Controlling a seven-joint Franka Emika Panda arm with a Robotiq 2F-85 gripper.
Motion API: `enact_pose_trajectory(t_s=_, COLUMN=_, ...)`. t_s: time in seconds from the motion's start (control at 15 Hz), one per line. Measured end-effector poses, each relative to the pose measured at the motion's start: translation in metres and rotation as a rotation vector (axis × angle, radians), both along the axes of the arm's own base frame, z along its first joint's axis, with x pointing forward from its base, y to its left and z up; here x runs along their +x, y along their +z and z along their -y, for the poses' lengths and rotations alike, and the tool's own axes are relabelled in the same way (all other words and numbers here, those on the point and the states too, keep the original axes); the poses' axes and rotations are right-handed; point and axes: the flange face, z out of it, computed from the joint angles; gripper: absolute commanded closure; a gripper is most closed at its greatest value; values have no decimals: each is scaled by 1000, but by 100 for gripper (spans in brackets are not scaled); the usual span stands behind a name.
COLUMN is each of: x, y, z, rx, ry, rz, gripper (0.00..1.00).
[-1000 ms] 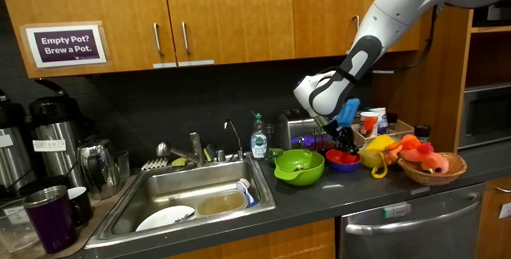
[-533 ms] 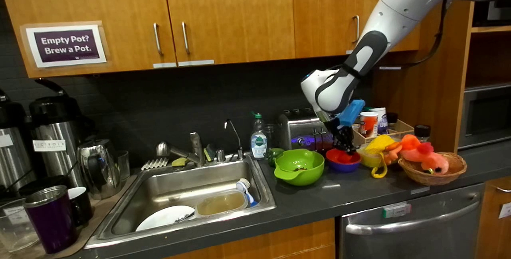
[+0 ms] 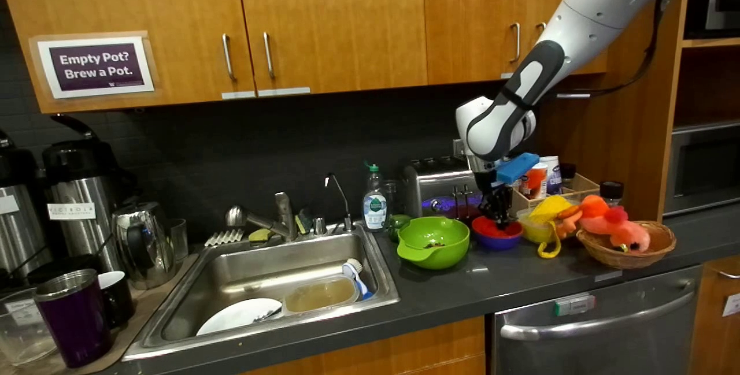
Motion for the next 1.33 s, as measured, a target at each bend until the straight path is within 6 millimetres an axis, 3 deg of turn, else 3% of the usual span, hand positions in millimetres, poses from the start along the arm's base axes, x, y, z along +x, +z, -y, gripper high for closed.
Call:
enact_pose_trajectory(t_s=0.53, x=-6, y=10, z=19, rx=45, ry=-35, rz=41, gripper=96)
enact_pose_trajectory(t_s=0.67, x=-6, y=11, z=20, rx=58, ry=-42, rz=49, gripper=83)
enact_pose_trajectory(t_s=1.33, x=-7, y=8, z=20, rx=59, ry=-43, rz=44, gripper=83)
